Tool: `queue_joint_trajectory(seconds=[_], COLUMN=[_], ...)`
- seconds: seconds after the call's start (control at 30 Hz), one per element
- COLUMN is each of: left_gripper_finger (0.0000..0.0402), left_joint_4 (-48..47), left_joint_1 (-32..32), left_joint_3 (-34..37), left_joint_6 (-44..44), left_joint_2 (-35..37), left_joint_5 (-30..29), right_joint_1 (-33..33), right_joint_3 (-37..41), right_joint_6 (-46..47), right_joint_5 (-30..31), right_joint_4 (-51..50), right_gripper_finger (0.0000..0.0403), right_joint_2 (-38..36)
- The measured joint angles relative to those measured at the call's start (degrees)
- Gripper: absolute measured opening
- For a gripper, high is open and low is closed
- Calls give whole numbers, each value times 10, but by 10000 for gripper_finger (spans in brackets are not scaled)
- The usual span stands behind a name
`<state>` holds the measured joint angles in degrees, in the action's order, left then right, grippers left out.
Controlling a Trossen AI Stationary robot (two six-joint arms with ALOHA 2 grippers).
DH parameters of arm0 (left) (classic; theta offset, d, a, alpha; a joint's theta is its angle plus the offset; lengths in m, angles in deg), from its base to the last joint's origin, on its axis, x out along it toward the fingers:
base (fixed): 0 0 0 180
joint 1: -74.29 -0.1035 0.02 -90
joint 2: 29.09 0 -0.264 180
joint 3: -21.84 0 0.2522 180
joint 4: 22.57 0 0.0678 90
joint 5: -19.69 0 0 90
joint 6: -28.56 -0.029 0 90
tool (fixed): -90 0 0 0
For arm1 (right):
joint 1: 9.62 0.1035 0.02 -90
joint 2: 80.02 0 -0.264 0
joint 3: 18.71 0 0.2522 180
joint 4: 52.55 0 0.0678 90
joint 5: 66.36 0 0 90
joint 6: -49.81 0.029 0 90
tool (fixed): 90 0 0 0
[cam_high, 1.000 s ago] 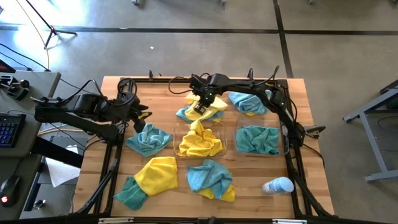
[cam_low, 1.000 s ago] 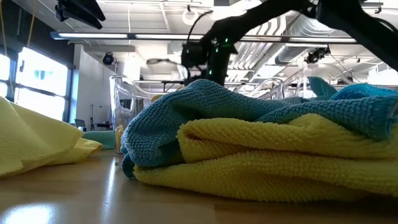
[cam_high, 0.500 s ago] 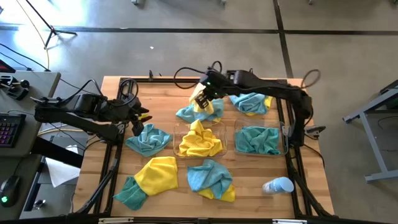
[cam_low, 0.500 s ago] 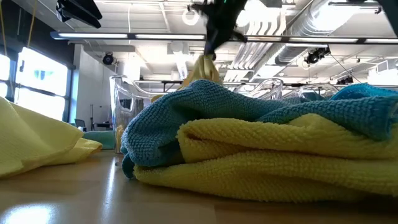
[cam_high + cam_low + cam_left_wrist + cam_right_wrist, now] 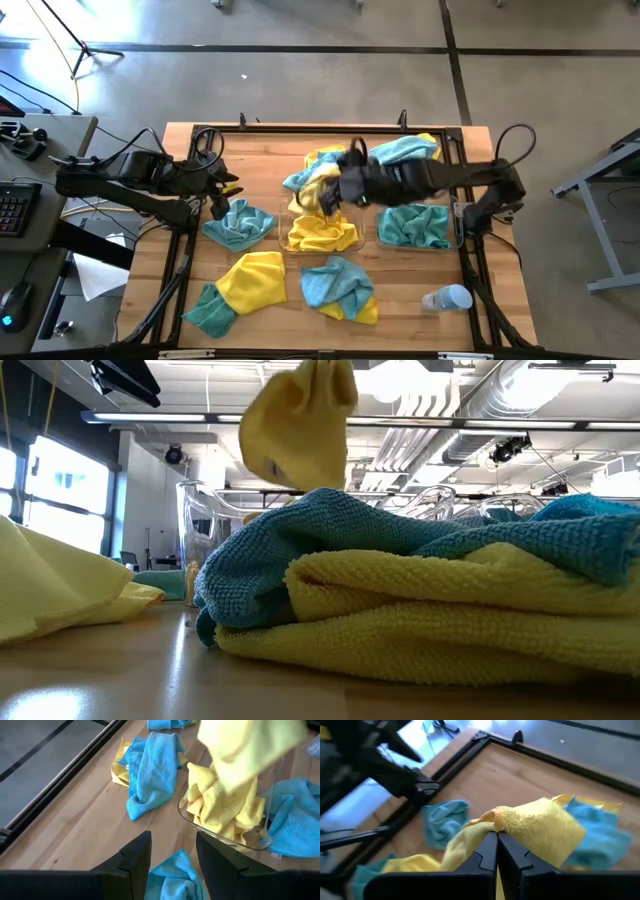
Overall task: Sort microfiber towel by color & place in baskets
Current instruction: Put the yellow microfiber cloth into the left transparent bin
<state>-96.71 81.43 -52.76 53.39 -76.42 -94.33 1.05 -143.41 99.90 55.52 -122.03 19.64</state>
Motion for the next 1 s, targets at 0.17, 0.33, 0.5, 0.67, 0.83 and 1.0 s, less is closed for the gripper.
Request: queue_joint_trajectory(seconds=[0.17, 0.33, 0.5, 0.67, 0.83, 1.0], left_gripper_finger=[145, 145, 145, 145, 145, 145], left_joint_4=[0, 0, 0, 0, 0, -4], left_joint_1=[0, 0, 0, 0, 0, 0], left_joint_3=[0, 0, 0, 0, 0, 0], left_joint_6=[-15, -15, -9, 0, 6, 17], left_joint_2=[0, 0, 0, 0, 0, 0], left_joint_5=[15, 25, 26, 52, 56, 57], right_joint_1=[71, 114, 120, 98, 70, 56], right_joint_3=[0, 0, 0, 0, 0, 0], right_joint_6=[106, 228, 329, 351, 350, 374], right_joint_5=[49, 58, 43, 47, 68, 12], right_joint_4=[-10, -52, -115, -128, -124, -125], right_gripper_finger=[0, 0, 0, 0, 0, 0], right_joint_2=[0, 4, 33, 88, 150, 210])
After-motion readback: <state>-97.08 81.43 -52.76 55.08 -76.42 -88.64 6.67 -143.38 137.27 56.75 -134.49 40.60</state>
